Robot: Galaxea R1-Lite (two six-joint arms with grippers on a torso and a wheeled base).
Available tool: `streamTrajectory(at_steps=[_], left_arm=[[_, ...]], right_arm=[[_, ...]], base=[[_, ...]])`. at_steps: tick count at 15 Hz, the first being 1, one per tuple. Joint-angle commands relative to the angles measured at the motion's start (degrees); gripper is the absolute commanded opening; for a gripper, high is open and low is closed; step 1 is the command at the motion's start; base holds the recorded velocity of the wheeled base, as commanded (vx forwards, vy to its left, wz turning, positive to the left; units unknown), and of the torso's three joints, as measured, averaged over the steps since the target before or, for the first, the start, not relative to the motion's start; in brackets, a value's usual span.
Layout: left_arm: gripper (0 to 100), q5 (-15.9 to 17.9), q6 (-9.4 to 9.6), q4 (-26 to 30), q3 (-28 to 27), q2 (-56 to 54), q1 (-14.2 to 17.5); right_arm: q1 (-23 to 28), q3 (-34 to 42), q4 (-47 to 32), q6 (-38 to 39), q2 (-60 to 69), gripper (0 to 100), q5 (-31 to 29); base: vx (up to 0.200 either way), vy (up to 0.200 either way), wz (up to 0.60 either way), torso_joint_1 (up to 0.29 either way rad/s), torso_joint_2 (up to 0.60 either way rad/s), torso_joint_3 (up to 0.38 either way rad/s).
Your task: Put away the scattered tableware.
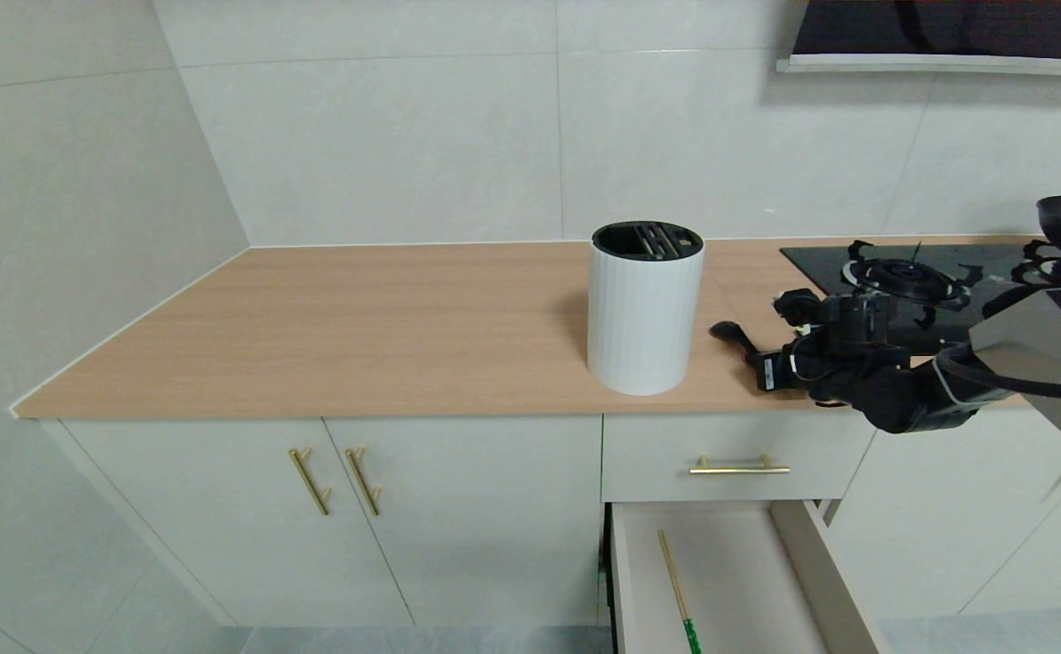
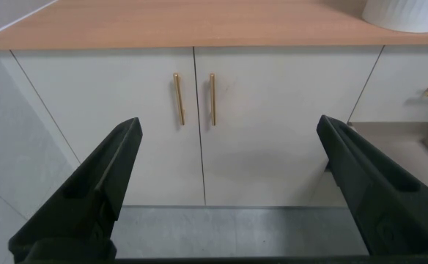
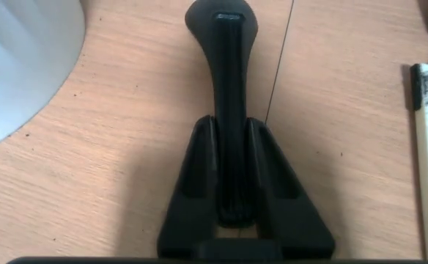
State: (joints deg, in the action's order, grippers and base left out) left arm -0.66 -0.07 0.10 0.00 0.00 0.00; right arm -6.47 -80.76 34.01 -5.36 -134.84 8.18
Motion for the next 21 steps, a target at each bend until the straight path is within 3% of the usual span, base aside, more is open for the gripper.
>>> streamTrajectory(at_steps=[1,3,7,8,13,18,21], left_arm=[[100,0.0,-0.01,0.0,0.0,0.0,0.0],[100,0.0,-0.01,0.0,0.0,0.0,0.0],[100,0.0,-0.01,0.0,0.0,0.0,0.0],[100,0.0,-0.01,0.0,0.0,0.0,0.0],[100,0.0,-0.01,0.0,0.0,0.0,0.0],[100,0.0,-0.01,0.0,0.0,0.0,0.0],[100,0.0,-0.01,0.0,0.0,0.0,0.0]], right_arm=[[0.0,0.0,-0.3,0.0,0.5,0,0.0],[-0.1,0.0,-1.1,1.6,1.8,0,-1.1],[-1.6,0.0,-11.4,6.1,8.2,0,-3.3],[-3.1,0.3,-20.7,7.6,13.2,0,-5.5],[-6.9,9.3,-37.2,16.7,33.4,0,-6.1],[-9.0,24.9,-35.9,18.1,44.3,0,-7.0],[-11.5,32.5,-32.3,18.2,46.2,0,-11.0]], base=[[0.0,0.0,0.0,0.0,0.0,0.0],[0.0,0.0,0.0,0.0,0.0,0.0],[0.0,0.0,0.0,0.0,0.0,0.0],[0.0,0.0,0.0,0.0,0.0,0.0],[0.0,0.0,0.0,0.0,0.0,0.0],[0.0,0.0,0.0,0.0,0.0,0.0],[0.0,0.0,0.0,0.0,0.0,0.0]])
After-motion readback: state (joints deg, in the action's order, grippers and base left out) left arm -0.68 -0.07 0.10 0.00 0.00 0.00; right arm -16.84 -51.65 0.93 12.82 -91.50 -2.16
